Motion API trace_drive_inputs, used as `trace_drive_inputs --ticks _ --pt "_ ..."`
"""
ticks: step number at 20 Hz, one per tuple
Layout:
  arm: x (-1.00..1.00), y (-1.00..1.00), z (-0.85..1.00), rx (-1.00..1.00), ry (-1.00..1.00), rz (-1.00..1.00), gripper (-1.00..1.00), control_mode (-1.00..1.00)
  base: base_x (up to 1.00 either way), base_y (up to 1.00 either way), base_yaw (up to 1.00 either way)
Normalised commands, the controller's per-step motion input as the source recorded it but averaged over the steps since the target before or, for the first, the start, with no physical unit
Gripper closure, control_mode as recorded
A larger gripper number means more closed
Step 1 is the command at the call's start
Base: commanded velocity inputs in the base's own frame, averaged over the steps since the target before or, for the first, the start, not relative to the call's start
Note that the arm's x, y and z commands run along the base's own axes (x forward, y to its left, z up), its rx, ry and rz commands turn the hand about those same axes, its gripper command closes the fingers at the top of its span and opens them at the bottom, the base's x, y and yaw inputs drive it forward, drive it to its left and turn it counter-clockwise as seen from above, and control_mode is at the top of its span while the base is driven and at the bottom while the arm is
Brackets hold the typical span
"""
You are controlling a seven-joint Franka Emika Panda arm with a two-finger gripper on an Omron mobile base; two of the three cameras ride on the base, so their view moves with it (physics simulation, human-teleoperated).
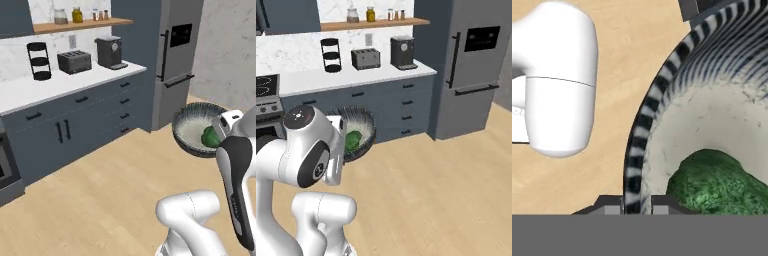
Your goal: Pick the broccoli from the sink and place it in the bowl. Then pick the bowl and place it in the microwave. Then close the microwave door and press the start button.
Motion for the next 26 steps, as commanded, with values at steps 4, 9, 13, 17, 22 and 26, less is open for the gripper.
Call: trace_drive_inputs --ticks 4,9,13,17,22,26 --pt "0.00 0.00 0.00 0.00 0.00 0.00 1.00 1.00 0.98 -0.29 0.74" --pt "0.00 0.00 0.00 0.00 0.00 0.00 1.00 1.00 1.00 -0.12 0.77" --pt "0.00 0.00 0.00 0.00 0.00 0.00 1.00 1.00 0.84 -0.05 0.87" --pt "0.00 0.00 0.00 0.00 0.00 0.00 1.00 1.00 0.84 -0.04 0.85" --pt "0.00 0.00 0.00 0.00 0.00 0.00 1.00 1.00 1.00 -0.10 0.64" --pt "0.00 0.00 0.00 0.00 0.00 0.00 1.00 1.00 1.00 -0.52 0.45"
